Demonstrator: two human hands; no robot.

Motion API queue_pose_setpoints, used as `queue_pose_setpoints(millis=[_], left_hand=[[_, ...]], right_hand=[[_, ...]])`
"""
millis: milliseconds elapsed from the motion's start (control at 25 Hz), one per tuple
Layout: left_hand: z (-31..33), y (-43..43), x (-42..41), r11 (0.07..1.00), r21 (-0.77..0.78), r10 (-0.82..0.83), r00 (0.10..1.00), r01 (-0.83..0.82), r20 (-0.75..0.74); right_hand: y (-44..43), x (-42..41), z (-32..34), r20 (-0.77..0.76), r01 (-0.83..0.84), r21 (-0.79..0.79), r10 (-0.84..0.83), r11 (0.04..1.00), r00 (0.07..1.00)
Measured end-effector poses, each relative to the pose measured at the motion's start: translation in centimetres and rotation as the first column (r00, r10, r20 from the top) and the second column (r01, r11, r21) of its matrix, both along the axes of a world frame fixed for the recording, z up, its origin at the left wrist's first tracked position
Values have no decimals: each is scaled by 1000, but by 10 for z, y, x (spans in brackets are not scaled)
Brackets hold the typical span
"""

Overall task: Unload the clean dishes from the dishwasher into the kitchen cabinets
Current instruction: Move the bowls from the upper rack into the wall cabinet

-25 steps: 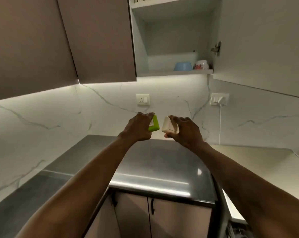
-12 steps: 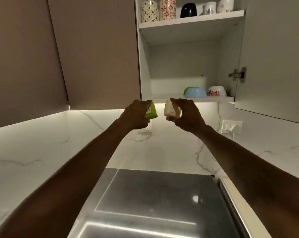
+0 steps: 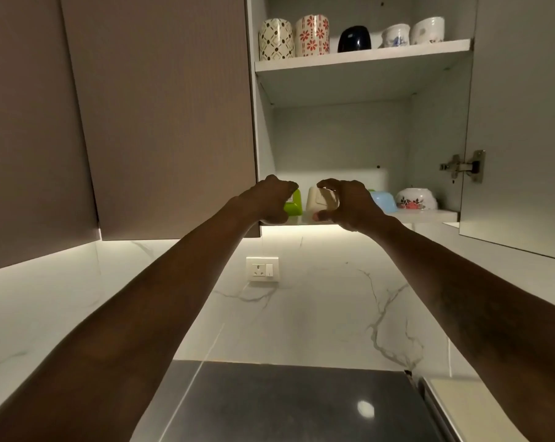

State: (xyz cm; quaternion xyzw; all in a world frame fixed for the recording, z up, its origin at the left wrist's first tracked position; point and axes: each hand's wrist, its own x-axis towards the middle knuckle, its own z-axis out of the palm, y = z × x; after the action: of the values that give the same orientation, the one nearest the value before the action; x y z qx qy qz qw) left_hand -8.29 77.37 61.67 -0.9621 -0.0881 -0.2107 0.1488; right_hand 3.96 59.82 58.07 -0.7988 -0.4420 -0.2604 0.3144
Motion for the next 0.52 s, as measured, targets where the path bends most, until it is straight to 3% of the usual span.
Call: queue_pose_setpoints(millis=[200, 520], left_hand=[[17, 7, 39, 990, 125, 79, 986, -61, -148], [41, 9, 62, 980, -92, 128, 917, -175, -379]], right_hand=[[13, 41, 10, -32, -10, -58, 8, 998, 999], [28, 72, 15, -69, 28, -182, -41, 983, 997]])
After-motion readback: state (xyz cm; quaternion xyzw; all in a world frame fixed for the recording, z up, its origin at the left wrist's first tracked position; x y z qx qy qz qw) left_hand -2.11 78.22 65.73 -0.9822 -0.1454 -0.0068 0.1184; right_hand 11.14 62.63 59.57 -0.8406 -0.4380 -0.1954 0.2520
